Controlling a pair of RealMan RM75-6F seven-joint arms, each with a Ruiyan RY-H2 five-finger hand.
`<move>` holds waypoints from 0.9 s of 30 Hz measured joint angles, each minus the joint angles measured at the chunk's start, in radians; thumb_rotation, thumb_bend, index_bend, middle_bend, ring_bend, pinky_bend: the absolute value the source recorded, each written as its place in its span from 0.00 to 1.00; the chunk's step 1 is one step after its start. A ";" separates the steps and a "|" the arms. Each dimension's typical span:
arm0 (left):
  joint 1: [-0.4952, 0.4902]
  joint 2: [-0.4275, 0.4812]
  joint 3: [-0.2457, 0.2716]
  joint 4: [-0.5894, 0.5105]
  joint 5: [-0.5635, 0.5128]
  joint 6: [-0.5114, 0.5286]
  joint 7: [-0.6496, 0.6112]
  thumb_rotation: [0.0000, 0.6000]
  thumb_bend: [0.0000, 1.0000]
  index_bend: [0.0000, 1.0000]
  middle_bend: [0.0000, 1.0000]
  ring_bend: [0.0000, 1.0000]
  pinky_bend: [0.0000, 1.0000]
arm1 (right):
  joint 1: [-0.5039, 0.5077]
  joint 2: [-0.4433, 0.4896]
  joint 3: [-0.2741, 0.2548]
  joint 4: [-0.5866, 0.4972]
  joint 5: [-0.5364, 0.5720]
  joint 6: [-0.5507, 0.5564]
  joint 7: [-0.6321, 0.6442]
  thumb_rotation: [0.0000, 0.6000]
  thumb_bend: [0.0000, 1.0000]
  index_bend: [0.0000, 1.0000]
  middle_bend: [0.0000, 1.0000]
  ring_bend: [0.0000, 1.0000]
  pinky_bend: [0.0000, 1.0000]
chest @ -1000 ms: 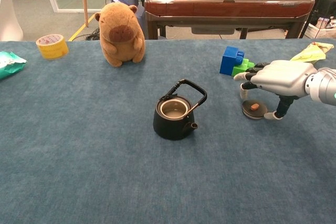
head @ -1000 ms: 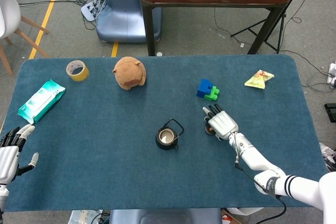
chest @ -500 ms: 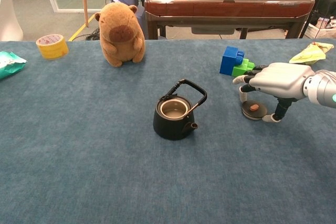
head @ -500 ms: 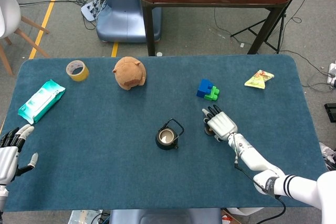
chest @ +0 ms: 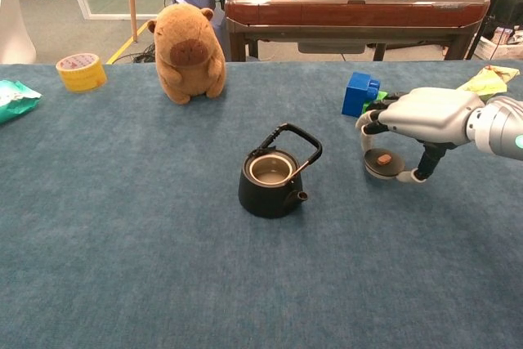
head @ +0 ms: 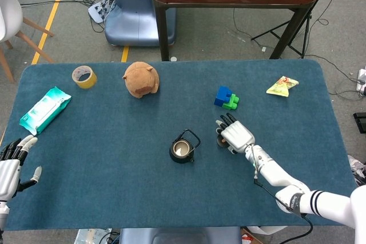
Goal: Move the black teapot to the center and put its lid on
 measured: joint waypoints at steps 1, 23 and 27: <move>0.000 0.001 0.000 -0.002 0.001 -0.001 0.003 1.00 0.38 0.12 0.09 0.01 0.03 | 0.005 0.011 0.006 -0.024 -0.002 0.002 0.000 1.00 0.29 0.43 0.14 0.00 0.00; 0.002 0.023 -0.006 -0.048 0.020 0.000 0.035 1.00 0.38 0.12 0.09 0.01 0.03 | 0.221 0.043 0.098 -0.250 0.164 -0.037 -0.223 1.00 0.29 0.43 0.14 0.00 0.00; 0.004 0.024 -0.005 -0.045 0.020 -0.003 0.034 1.00 0.38 0.12 0.09 0.01 0.03 | 0.252 0.014 0.082 -0.246 0.202 -0.038 -0.260 1.00 0.29 0.43 0.14 0.00 0.00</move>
